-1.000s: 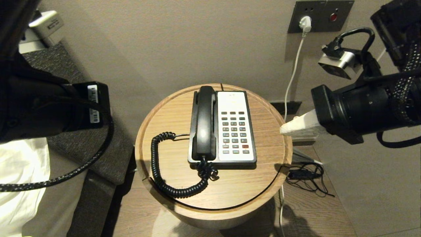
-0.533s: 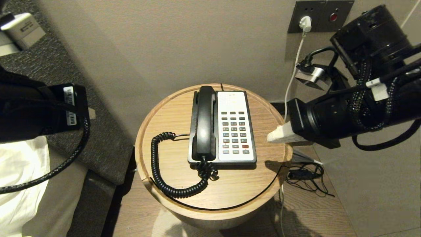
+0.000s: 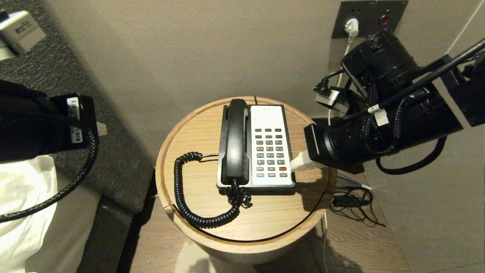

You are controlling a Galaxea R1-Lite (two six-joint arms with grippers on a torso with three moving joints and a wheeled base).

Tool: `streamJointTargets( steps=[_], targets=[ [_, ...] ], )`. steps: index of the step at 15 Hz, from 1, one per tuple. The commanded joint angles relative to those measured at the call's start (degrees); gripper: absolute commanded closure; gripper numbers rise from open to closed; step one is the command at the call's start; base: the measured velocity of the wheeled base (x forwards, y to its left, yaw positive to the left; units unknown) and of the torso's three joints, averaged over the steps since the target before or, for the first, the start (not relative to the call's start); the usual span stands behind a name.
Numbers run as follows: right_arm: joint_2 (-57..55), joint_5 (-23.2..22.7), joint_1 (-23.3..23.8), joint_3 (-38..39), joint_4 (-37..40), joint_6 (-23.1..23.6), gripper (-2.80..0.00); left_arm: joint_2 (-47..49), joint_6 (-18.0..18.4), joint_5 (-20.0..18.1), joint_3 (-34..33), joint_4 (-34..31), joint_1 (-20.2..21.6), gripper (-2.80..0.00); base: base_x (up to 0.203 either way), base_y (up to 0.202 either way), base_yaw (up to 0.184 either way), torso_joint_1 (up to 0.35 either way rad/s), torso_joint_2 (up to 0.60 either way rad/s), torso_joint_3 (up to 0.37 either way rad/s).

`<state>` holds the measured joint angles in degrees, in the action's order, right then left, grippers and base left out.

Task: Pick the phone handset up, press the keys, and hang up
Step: End the call using the dial pad

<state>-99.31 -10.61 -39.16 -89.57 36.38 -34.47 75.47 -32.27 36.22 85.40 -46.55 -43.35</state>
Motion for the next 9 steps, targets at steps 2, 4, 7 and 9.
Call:
streamJointTargets(
  steps=[2, 4, 7, 9],
  targets=[
    [-1.68, 0.06, -0.30, -0.87, 0.10, -0.24, 0.00, -0.68, -0.16, 0.25, -0.49, -0.55, 0.63, 0.00, 0.000, 0.000, 0.000, 0.000, 0.00, 0.000],
    [-2.35, 0.06, -0.39, -0.88, 0.10, -0.24, 0.00, -0.33, -0.08, 0.25, -0.14, -0.29, 0.72, 0.00, 0.000, 0.000, 0.000, 0.000, 0.00, 0.000],
    [-3.43, -0.03, -0.38, -0.87, 0.10, -0.24, 0.00, -0.06, -0.08, 0.25, -0.14, -0.20, 0.99, 0.00, 0.000, 0.000, 0.000, 0.000, 0.00, 0.000],
    [-4.07, 0.06, -0.39, -1.12, 0.10, -0.15, 0.00, 0.03, -0.08, 0.25, -0.32, -0.20, 1.16, 0.00, 0.000, 0.000, 0.000, 0.000, 0.00, 0.000]
  ],
)
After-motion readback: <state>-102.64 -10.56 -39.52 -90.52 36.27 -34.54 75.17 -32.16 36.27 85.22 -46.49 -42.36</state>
